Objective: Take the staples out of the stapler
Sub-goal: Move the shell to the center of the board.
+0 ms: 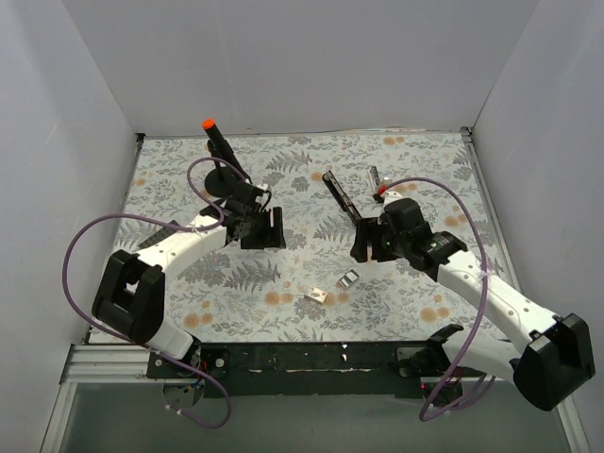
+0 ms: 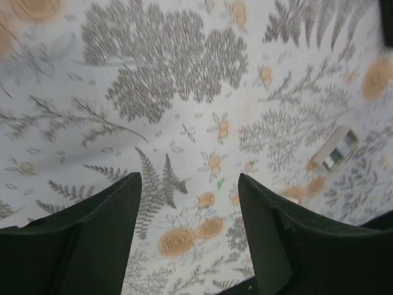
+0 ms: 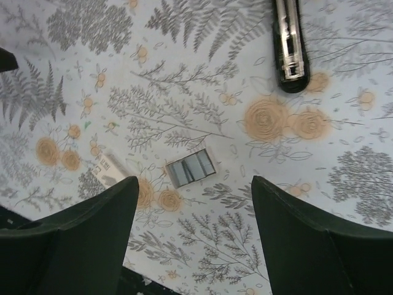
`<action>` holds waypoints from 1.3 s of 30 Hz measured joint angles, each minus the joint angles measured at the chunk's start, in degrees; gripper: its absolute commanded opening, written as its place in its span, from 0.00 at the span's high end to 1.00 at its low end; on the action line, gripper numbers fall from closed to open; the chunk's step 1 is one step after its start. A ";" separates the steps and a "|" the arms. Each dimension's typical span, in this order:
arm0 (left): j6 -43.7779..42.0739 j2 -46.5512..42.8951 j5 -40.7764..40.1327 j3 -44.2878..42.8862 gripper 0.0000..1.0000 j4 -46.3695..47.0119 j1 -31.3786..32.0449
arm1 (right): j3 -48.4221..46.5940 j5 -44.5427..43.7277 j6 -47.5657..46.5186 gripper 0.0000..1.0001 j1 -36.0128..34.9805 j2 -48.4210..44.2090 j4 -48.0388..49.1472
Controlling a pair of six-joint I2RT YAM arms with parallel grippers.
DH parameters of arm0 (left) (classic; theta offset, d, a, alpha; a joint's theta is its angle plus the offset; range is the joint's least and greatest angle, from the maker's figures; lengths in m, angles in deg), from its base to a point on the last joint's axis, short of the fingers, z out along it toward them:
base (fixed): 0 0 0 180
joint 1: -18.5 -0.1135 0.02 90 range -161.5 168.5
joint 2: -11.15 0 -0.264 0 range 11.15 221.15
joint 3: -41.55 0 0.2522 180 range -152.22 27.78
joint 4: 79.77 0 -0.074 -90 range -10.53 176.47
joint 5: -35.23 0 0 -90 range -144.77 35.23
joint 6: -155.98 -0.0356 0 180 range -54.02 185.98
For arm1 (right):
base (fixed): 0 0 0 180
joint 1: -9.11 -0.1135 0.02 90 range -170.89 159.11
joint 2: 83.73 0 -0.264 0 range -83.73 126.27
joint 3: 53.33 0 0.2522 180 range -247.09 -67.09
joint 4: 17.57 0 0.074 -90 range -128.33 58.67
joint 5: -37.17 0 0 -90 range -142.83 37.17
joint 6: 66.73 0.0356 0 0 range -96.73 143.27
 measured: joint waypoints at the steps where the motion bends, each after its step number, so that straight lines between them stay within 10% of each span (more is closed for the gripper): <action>1: -0.02 -0.24 1.25 1.57 0.41 -0.22 0.35 | -0.37 2.64 -0.66 0.31 0.35 1.62 0.04; 8: 1.18 -2.62 11.21 8.37 0.47 2.58 1.01 | 7.30 16.59 7.96 0.43 -4.79 5.35 7.28; 21: 4.17 0.44 25.81 16.57 0.61 12.83 0.94 | 16.87 13.44 26.16 0.45 -14.16 6.80 21.94; 39: 6.49 -0.46 17.64 16.65 0.58 11.63 0.83 | 14.49 11.32 29.81 0.47 -18.58 18.60 29.73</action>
